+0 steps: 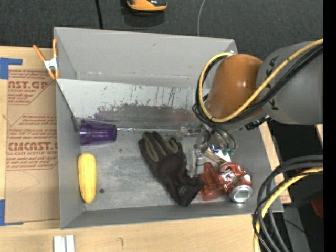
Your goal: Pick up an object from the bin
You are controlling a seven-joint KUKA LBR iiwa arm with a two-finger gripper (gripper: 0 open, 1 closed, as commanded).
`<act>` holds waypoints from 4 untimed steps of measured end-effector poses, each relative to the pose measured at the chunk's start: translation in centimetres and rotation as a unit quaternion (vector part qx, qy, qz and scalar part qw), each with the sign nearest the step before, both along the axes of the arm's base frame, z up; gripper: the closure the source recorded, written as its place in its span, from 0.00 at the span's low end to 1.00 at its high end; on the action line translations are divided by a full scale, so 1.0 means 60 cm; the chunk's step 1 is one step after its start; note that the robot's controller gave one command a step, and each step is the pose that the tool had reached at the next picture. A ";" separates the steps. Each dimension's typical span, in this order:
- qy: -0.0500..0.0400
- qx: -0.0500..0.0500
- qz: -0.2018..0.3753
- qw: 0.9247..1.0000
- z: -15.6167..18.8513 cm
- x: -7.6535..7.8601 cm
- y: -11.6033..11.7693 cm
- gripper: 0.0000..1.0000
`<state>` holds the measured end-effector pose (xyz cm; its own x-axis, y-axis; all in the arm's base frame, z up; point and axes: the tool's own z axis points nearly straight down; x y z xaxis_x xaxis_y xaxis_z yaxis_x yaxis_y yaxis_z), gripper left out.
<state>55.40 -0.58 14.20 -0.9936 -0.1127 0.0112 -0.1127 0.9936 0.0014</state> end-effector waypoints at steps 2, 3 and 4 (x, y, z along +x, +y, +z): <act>-0.008 0.000 0.072 0.997 -0.063 0.011 0.037 0.00; -0.011 0.001 0.077 0.997 -0.125 0.018 0.036 1.00; -0.011 0.001 0.078 0.997 -0.120 0.017 0.036 1.00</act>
Offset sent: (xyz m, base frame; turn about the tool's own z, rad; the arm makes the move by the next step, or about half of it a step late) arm 0.0072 0.0229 -0.0497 -0.1549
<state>56.43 1.56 7.02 -0.9640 -0.2657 -0.0101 -0.2657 0.9640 -0.0004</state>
